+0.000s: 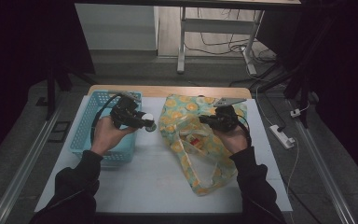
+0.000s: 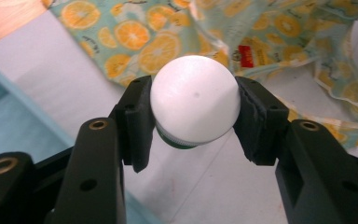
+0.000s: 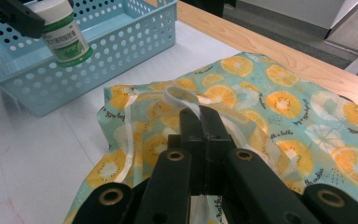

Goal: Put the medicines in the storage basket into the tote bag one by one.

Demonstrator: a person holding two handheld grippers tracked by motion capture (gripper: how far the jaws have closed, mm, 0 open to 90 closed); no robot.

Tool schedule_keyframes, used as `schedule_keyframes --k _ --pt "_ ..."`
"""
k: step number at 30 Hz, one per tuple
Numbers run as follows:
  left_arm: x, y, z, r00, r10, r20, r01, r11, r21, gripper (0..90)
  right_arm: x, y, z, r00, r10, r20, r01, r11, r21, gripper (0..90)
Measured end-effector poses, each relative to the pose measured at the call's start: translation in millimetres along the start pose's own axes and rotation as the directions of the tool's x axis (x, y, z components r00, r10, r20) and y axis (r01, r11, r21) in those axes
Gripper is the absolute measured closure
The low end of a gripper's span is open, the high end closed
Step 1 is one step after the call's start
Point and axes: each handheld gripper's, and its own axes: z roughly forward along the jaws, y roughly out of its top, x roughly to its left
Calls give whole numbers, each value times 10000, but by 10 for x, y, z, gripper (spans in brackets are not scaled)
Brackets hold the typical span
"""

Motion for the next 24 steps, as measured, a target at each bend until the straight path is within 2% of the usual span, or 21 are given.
schedule_keyframes --k 12,18,24 --pt "-283 128 228 9959 680 601 -683 9977 17 503 7 9 -9 10000 -27 -1 27 10000 -37 892" --pt "-409 226 376 9909 973 927 -976 9952 -5 503 17 19 -20 10000 -61 6 61 10000 -79 893" --pt "-514 311 536 9863 1294 1025 -1301 9915 -3 502 20 19 -24 10000 -59 4 59 9999 -100 893"
